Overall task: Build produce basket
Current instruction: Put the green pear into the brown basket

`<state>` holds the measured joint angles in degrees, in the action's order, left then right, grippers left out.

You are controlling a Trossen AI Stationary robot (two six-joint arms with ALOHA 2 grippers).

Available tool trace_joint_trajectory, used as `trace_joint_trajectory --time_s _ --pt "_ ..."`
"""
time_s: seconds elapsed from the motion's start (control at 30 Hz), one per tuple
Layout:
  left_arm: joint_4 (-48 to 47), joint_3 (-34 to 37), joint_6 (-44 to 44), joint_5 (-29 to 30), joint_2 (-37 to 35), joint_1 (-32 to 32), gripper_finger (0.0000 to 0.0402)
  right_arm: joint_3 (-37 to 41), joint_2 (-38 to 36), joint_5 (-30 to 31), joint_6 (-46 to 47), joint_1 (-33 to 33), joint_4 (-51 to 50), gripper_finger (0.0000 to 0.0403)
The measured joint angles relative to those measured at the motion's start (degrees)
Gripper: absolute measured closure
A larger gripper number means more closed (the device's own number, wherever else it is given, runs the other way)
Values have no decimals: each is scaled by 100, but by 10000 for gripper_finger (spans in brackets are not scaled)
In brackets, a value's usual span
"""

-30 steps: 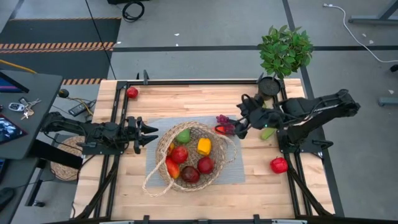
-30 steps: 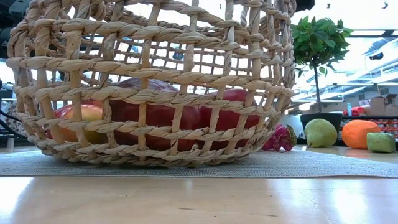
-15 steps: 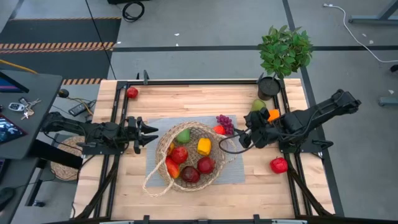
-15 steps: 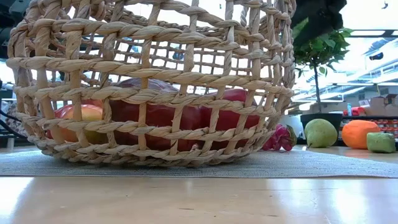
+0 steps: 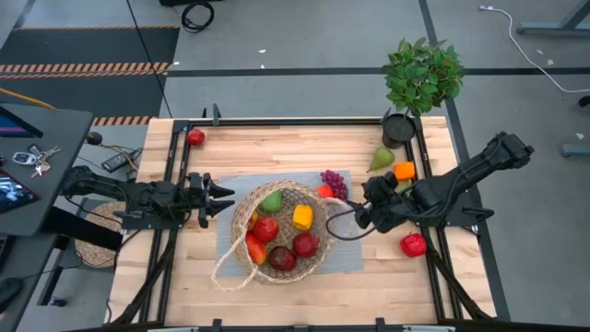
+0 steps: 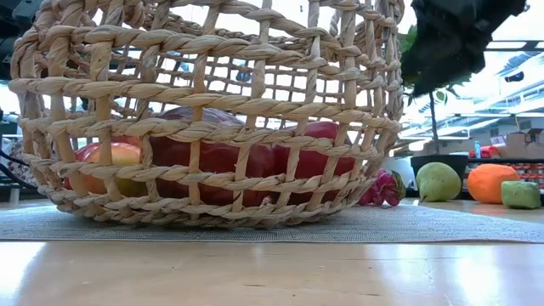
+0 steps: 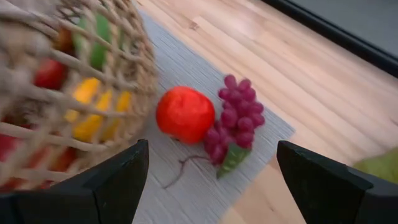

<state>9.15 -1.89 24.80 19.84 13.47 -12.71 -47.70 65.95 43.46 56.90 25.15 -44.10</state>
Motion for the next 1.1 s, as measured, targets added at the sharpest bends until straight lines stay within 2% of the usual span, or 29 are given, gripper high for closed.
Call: trace_joint_trajectory --time_s 0.23,0.5,0.7,0.9,1.1 --pt "-2 0 2 0 0 0 209 469 -45 104 681 -65 -131 47" --pt "-2 0 0 0 0 -2 203 900 -195 -348 757 -367 -74 47" --pt "0 0 2 0 0 0 208 949 -934 -21 246 -284 77 52" --pt "-2 0 0 0 2 0 206 946 -1809 41 -1219 -151 1449 53" --pt "-2 0 2 0 2 0 208 1041 -2232 -20 -1013 -327 614 54"
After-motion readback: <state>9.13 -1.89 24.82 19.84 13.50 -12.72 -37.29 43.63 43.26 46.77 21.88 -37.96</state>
